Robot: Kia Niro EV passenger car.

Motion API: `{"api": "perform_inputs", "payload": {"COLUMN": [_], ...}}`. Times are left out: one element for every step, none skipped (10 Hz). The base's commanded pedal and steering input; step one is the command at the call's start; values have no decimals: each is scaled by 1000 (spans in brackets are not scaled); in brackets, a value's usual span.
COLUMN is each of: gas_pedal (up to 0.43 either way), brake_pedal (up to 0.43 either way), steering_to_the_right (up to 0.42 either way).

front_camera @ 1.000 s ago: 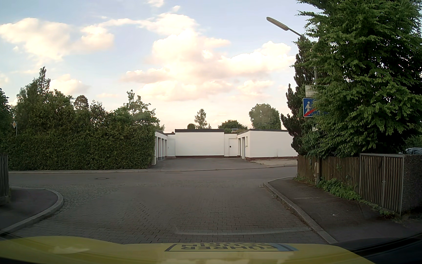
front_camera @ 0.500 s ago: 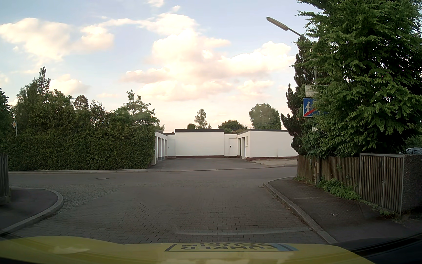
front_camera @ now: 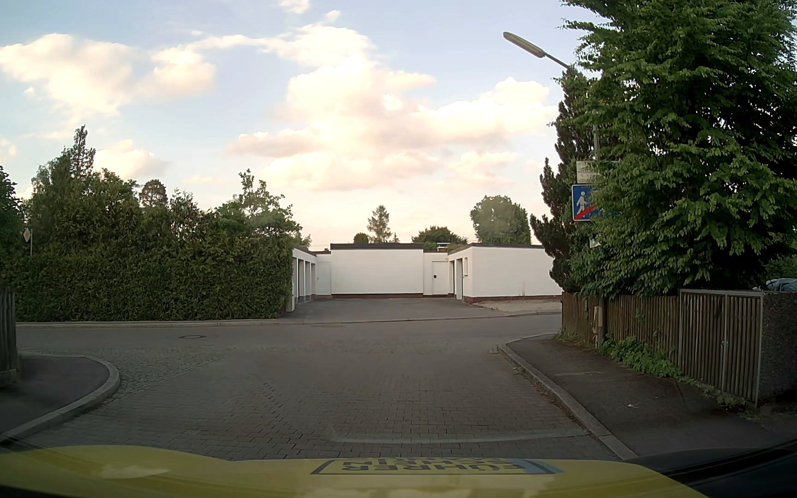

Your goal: Follow the waypoints while adhering to traffic rules and regulations

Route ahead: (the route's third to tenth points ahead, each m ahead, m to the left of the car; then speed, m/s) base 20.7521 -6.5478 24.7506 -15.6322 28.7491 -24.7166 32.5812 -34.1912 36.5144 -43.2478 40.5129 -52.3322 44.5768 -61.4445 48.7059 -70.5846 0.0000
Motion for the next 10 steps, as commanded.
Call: {"api": "perform_inputs", "payload": {"gas_pedal": [0,0,0,0,0,0,0,0,0,0], "brake_pedal": [268,262,256,250,250,244,244,244,250,250], "steering_to_the_right": [-95,-95,-95,-95,-95,-95,-95,-95,-95,-95]}}
